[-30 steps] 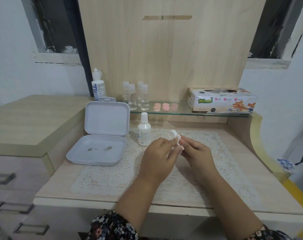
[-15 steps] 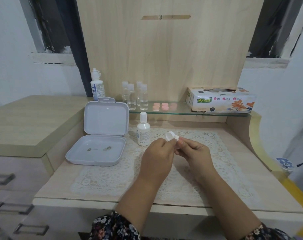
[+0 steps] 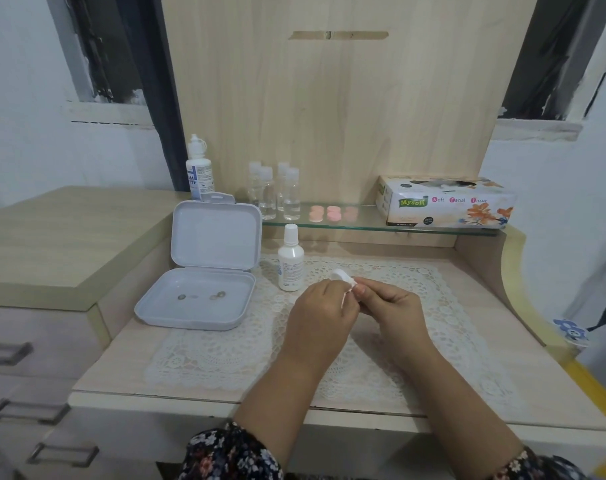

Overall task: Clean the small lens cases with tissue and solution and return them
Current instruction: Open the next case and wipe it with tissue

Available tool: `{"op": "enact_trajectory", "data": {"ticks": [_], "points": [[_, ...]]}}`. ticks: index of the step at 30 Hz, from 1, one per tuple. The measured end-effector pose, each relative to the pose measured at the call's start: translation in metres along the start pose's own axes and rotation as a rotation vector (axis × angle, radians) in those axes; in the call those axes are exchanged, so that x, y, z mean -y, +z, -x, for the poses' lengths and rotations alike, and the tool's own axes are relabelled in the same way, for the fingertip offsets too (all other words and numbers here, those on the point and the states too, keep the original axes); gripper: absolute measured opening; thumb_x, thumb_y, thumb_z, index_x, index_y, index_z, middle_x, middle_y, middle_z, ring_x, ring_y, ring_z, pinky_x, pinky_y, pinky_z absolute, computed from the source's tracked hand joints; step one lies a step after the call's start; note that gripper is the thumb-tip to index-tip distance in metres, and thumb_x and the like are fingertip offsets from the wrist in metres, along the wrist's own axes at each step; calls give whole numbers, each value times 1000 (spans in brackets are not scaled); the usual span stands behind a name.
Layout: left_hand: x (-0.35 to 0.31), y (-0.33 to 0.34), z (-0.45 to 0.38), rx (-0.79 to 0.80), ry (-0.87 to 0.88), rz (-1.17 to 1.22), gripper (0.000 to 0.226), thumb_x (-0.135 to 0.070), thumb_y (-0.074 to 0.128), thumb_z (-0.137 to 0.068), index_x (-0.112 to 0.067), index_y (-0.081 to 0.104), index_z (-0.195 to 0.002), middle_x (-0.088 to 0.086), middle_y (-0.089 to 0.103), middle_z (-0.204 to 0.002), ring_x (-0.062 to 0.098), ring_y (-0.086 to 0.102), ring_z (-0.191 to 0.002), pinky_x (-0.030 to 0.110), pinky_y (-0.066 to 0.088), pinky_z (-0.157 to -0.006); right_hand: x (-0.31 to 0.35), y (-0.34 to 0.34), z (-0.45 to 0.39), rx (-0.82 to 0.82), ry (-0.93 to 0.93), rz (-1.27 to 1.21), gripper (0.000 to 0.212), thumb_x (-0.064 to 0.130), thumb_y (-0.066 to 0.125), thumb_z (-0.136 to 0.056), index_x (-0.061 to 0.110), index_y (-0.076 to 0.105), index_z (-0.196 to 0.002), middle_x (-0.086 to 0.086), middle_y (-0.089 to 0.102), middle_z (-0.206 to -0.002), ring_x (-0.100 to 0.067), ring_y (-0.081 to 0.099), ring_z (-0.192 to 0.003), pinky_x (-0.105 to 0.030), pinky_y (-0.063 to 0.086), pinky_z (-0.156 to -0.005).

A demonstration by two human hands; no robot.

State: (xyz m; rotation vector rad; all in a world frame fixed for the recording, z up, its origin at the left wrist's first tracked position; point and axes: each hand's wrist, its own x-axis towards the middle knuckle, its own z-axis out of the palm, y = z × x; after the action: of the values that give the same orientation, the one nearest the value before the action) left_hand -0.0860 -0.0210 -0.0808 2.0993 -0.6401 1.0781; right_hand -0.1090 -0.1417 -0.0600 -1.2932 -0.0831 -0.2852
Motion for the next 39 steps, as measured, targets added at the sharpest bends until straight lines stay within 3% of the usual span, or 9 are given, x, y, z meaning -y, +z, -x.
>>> {"op": "enact_trajectory", "data": {"ticks": [6,13,19,23,27,31,33,37,39], "points": [[-2,-2,-1,16,-59,74,26,-25,50,-89,-6,65,-80,1,61,-68,16,55,-61,33,48,-53,1,0,1,20,-8,12,17,-2,61,-89,2,72,-101,-12,75,-92,-22,73,-87,-22,57,-72],[-2,-5,-1,36,-135,106,33,-36,45,-86,-9,60,-73,-1,57,-62,15,51,-56,31,43,-48,-3,-2,-2,8,12,51,17,4,61,-91,0,72,-103,-21,73,-95,-35,71,-92,-30,59,-79],[1,-12,-2,27,-268,83,27,-34,46,-77,-13,62,-73,-4,58,-62,14,51,-57,27,38,-51,-3,-4,-5,-88,31,-2,17,8,58,-94,0,71,-103,-17,74,-90,-18,69,-73,-23,58,-70],[0,-16,-5,-177,-263,122,25,-30,50,-86,-12,62,-99,-4,63,-85,9,55,-77,20,44,-63,-5,-6,-7,-98,36,22,21,9,58,-94,-4,69,-106,-22,72,-91,-18,66,-70,-23,57,-68],[5,-10,-5,-103,-148,23,22,-25,51,-89,-11,64,-99,0,65,-90,15,58,-84,24,46,-70,-3,-3,-4,-51,47,42,15,8,61,-92,0,72,-97,-19,73,-86,-18,66,-68,-22,57,-67],[10,-4,-5,2,-113,-29,21,-22,52,-90,-8,67,-86,3,56,-78,18,54,-74,25,43,-64,-3,-3,-2,-15,31,94,14,5,62,-91,3,73,-98,-16,74,-88,-17,65,-68,-23,57,-71],[8,-5,-5,83,-220,74,16,-17,56,-90,-6,68,-86,3,56,-78,16,52,-75,26,43,-66,-2,-3,-2,-20,32,114,17,2,62,-90,1,72,-103,-16,74,-90,-15,65,-66,-21,57,-70],[4,-10,-10,169,-504,345,12,-12,58,-92,-13,69,-93,-5,60,-88,3,53,-80,11,38,-71,-1,-2,-1,-6,32,135,20,-1,63,-88,3,72,-105,-12,75,-89,-16,66,-67,-20,57,-69],[2,-14,-13,199,-599,469,15,-11,56,-93,-19,68,-90,-6,62,-87,3,54,-78,13,41,-70,-1,-1,-1,1,31,151,20,-1,64,-87,6,73,-103,-9,76,-86,-14,66,-67,-19,56,-69]]}}
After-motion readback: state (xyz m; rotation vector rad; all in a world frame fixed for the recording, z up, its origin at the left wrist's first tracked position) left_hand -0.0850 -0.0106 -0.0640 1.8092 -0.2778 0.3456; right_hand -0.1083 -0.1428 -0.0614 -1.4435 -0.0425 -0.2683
